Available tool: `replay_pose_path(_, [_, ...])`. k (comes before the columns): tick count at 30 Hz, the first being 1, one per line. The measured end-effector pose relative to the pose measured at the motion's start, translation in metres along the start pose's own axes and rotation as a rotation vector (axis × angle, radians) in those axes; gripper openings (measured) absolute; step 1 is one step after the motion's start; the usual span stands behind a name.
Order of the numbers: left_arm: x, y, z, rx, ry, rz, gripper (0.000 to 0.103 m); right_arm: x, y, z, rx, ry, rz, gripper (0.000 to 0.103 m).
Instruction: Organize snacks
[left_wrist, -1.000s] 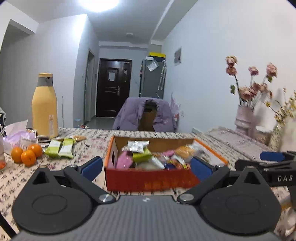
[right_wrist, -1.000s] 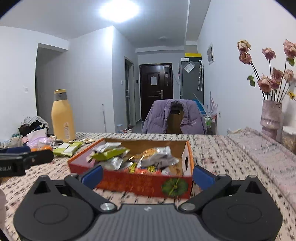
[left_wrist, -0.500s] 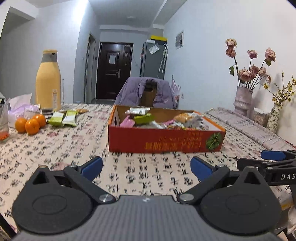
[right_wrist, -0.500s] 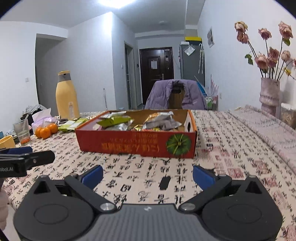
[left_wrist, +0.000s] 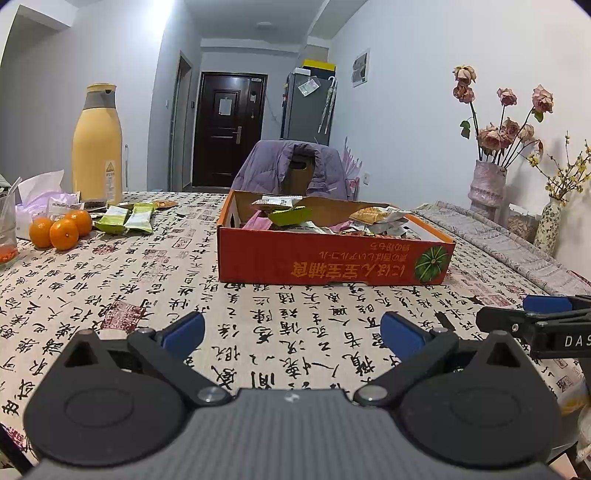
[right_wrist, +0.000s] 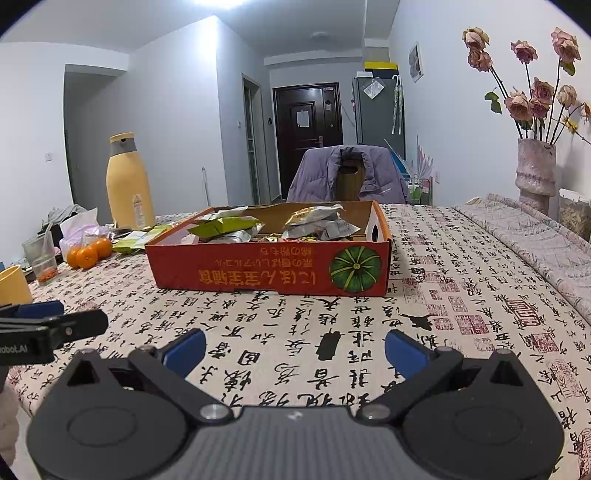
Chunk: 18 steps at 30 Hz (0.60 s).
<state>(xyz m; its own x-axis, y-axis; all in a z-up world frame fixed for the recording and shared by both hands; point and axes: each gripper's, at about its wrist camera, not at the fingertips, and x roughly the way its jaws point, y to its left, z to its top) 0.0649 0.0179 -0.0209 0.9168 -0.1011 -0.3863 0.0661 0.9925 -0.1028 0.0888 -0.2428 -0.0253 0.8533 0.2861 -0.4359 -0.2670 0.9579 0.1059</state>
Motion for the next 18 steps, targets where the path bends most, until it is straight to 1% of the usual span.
replay_pose_path(18, [0.0002,-0.0009,-0.0012,0.007,0.001,-0.004,0.103,0.0023,0.0002,-0.0021,0.004,0.009,0.004,0.103])
